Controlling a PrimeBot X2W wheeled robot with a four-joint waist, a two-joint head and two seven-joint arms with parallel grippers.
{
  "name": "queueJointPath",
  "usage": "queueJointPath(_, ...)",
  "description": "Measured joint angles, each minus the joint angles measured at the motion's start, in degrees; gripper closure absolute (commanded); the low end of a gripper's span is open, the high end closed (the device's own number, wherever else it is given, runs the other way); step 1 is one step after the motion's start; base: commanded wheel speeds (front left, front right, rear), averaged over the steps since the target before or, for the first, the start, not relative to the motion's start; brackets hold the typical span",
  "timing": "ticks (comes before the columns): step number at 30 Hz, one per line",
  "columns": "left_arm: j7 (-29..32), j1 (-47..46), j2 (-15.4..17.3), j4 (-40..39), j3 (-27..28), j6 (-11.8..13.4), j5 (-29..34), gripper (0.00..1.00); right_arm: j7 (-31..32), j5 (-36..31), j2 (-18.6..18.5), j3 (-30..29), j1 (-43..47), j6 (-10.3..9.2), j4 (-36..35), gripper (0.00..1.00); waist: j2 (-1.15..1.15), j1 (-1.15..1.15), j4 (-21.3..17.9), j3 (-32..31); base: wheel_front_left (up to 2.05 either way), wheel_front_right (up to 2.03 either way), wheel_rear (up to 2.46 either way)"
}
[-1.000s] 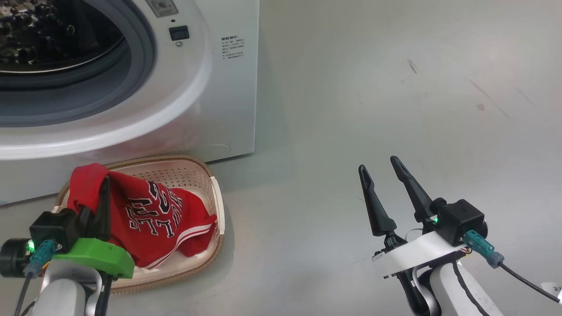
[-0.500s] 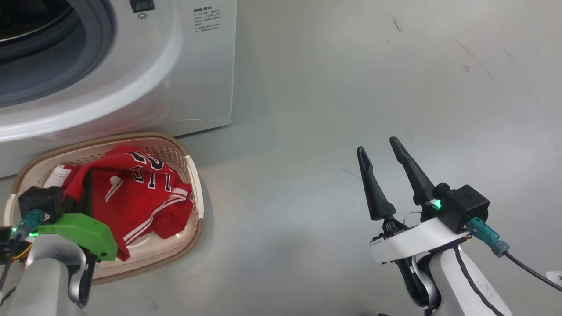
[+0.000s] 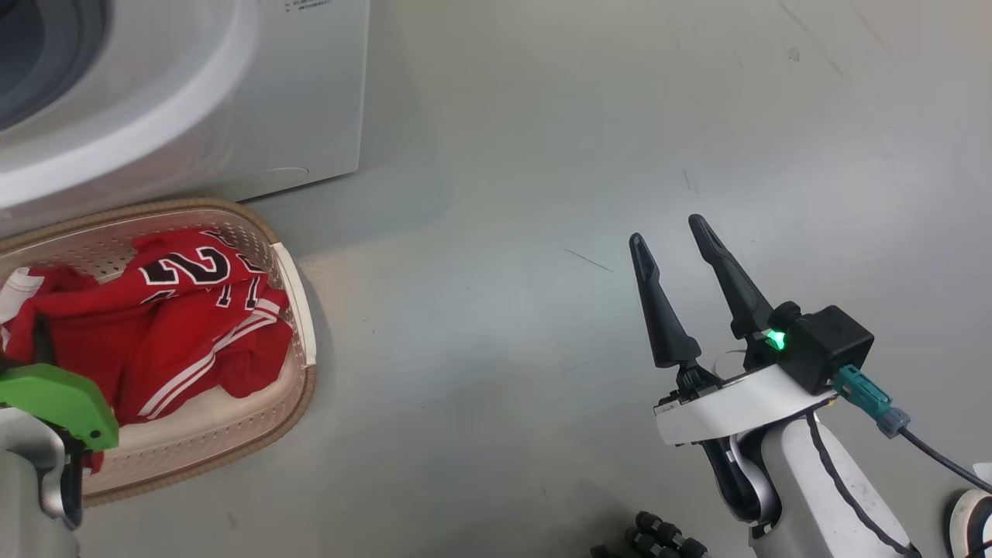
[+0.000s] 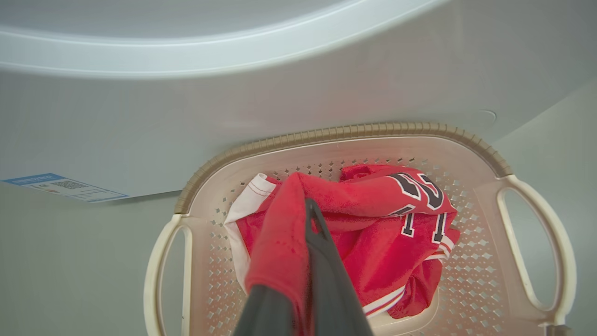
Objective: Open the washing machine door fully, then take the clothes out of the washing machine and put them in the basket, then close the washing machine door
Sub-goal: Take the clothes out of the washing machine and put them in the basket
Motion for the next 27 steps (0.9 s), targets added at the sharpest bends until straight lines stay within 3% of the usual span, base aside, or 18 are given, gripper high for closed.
queueJointPath(14, -0.16, -4.90, -1.85, 8.08, 2.64, 1.59, -3.93, 1.00, 0.00, -0.98, 0.03, -0.63, -0.89, -0.43, -0.22, 0.00, 0.00, 0.00, -0.28, 2.45, 0.00, 0.00, 0.00)
queueJointPath(15, -0.14, -5.12, -2.01, 8.79, 2.67, 1.59, -4.12, 0.89, 0.01, -1.11, 0.03, -0.63, -0.89, -0.43, -0.22, 0.00, 0.00, 0.00, -0.24, 2.48, 0.00, 0.00, 0.00)
queueJointPath(16, -0.04, -5.27, -2.18, 9.48, 2.71, 1.59, -4.36, 0.62, 0.00, -1.12, 0.03, -0.63, -0.89, -0.43, -0.22, 0.00, 0.00, 0.00, -0.19, 2.50, 0.00, 0.00, 0.00)
queueJointPath(17, 0.13, -5.45, -2.43, 10.42, 2.81, 1.59, -4.49, 0.19, 0.01, -1.12, 0.03, -0.62, -0.90, -0.43, -0.21, 0.00, 0.00, 0.00, -0.14, 2.50, 0.00, 0.00, 0.00)
queueJointPath(18, 0.59, -5.56, -2.69, 11.11, 2.94, 1.58, -4.86, 0.00, 0.00, -1.12, 0.04, -0.62, -0.92, -0.43, -0.21, 0.00, 0.00, 0.00, -0.09, 2.49, 0.00, 0.00, 0.00)
queueJointPath(27, -0.35, -7.05, -2.94, 14.55, 2.37, 0.82, -5.41, 0.00, 0.00, -1.12, 0.03, -0.75, -1.46, -0.48, 0.12, 0.00, 0.00, 0.00, 0.57, 1.42, 0.00, 0.00, 0.00)
